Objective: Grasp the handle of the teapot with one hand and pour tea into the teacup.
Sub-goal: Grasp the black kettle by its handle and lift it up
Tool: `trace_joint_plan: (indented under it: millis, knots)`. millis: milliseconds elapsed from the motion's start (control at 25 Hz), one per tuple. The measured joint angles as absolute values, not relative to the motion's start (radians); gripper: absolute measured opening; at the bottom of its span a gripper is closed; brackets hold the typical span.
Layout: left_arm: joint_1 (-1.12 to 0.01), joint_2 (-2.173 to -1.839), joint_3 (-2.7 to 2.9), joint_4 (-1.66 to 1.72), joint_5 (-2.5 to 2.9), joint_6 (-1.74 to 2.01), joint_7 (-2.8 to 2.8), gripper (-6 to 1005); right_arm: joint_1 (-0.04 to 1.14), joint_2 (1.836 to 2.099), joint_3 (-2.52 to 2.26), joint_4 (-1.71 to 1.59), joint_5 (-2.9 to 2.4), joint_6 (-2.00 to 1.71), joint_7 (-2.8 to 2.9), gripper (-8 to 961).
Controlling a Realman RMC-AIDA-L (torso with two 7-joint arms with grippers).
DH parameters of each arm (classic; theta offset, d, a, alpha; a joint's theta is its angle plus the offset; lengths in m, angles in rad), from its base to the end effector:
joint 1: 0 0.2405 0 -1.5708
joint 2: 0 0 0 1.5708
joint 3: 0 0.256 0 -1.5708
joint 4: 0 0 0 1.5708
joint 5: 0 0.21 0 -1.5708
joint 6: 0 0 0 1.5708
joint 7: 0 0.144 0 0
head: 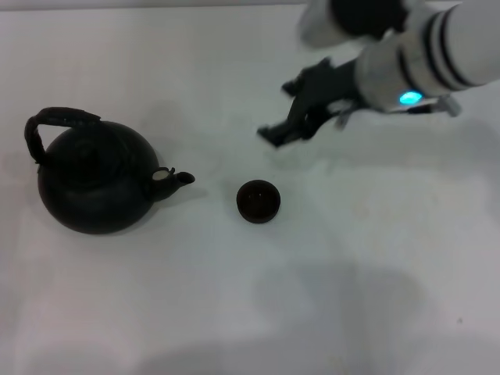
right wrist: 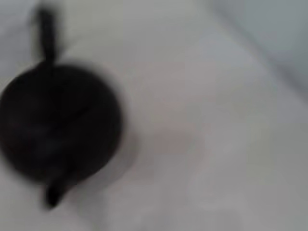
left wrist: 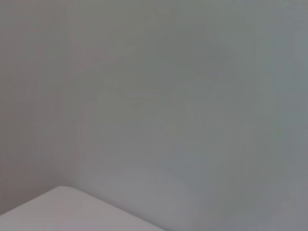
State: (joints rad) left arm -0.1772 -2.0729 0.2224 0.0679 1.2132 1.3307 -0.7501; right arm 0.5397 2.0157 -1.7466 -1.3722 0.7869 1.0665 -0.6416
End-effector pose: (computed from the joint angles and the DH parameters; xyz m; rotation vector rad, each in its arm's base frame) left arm -0.4197 0.2197 0.0322 -1.2902 -0.9711 -0.8813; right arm 0.1377 0.3587 -0.0508 -2.6756 0.4867 -0.1451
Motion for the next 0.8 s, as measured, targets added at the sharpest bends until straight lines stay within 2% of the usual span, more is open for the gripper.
trace_joint_plan:
  millis: [200, 440, 640, 800]
  knots:
    - [-0.176, -2.072, 0.229, 0.071, 1.219, 1.353, -0.74, 892, 0.429, 2.011, -1.642, -1.323, 0.985, 0.844, -0.731, 838]
    - [-0.171, -2.071, 0.229, 0.074, 1.221, 1.355, -0.738, 892, 0.315, 2.007, -1.605, -1.151, 1.505, 0.547, -1.14, 832]
    - [-0.155, -2.074, 0.224, 0.075, 1.212, 1.352, -0.737, 892, 0.304, 2.009, -1.59, -0.926, 2.074, 0.481, -1.553, 829]
    - [-0.146, -2.074, 0.228, 0.074, 1.214, 1.354, -0.736, 893, 0.322, 2.013, -1.531, -0.782, 2.317, 0.531, -1.75, 827]
